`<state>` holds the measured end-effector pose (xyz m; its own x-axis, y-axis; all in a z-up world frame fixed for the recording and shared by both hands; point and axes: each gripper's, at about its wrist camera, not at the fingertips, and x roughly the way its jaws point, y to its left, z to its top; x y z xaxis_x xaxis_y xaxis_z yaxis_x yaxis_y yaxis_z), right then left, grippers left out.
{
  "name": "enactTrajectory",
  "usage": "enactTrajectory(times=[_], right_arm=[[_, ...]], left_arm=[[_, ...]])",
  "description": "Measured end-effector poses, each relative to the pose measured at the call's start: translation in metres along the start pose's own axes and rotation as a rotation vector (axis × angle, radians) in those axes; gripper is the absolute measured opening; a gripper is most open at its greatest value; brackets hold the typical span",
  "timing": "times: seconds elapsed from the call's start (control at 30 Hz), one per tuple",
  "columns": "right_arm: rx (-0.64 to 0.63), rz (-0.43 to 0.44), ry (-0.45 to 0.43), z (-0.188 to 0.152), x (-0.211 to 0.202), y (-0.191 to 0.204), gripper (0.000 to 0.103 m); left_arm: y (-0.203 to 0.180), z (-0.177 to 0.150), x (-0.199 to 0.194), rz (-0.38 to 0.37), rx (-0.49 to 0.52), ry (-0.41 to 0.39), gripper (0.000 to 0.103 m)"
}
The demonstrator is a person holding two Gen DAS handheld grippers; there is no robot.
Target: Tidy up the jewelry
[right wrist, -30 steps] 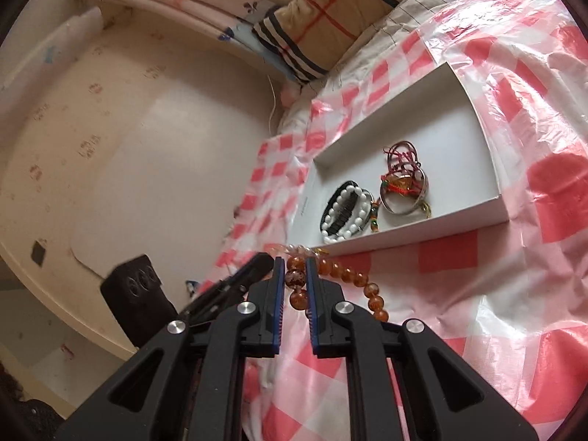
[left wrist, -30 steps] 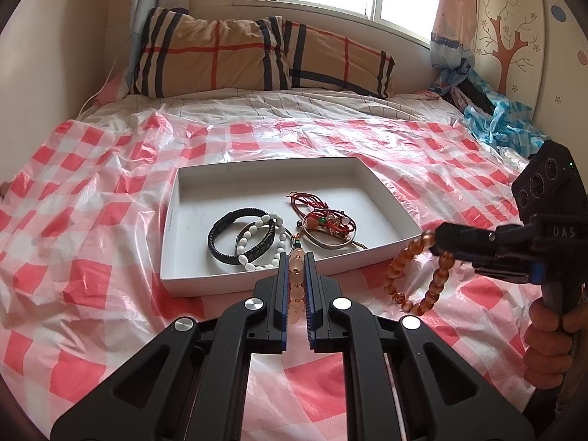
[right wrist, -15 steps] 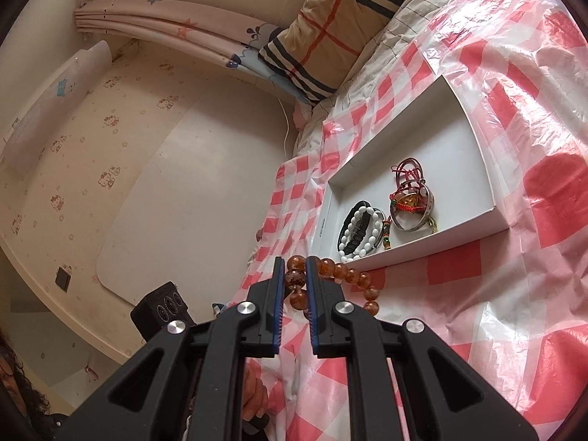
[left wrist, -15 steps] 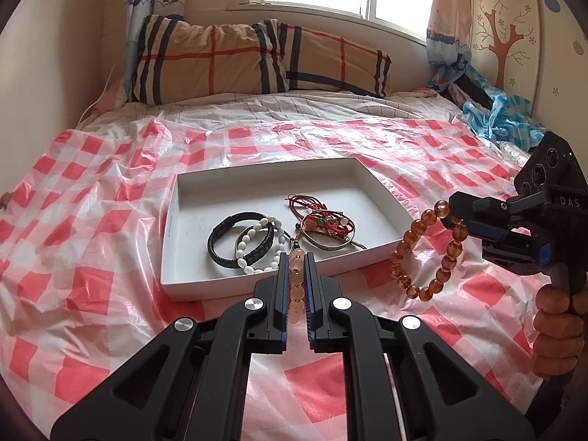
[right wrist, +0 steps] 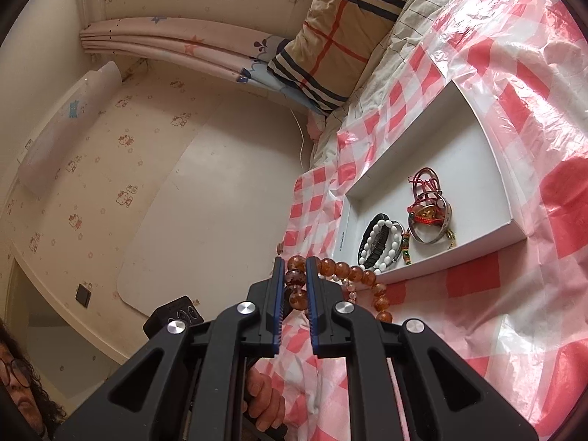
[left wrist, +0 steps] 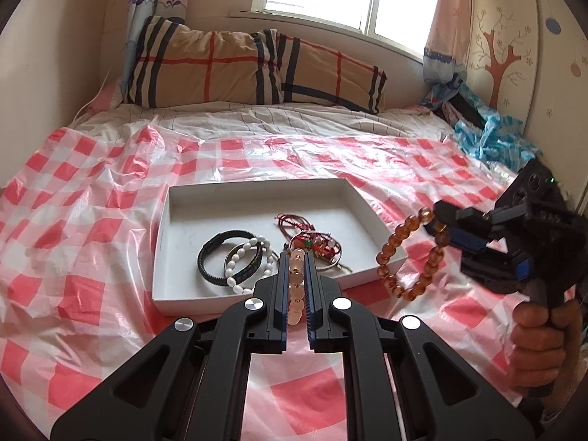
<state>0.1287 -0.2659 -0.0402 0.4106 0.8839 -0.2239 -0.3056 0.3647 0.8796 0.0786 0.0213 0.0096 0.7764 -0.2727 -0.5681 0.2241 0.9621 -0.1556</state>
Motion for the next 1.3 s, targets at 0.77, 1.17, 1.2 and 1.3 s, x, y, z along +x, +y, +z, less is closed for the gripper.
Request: enactTrajectory(times=[0.77, 1.17, 1.2, 1.3], right_arm=[[-0.050, -0.287, -0.037, 0.043, 0.042, -0.022, 0.032], [-0.367, -0.658, -0.039, -0.047, 0.008, 0.065, 0.073], [-0.391, -0.675, -0.040, -0.059, 0.002, 0.073, 0.073], [-0.455, -0.736, -0.051, -0.096, -0.016, 0.099, 0.081]], left_arm=[[0.030, 0.026, 0.089, 0.084, -0.101, 0.143, 0.034], [-0.007, 0.003, -0.013, 0.106, 0.018, 0.107, 0.079], [-0.012, -0.001, -0.025, 0.102, 0.015, 0.106, 0.081], [-0.026, -0.014, -0.057, 0.083, 0.007, 0.091, 0.086]])
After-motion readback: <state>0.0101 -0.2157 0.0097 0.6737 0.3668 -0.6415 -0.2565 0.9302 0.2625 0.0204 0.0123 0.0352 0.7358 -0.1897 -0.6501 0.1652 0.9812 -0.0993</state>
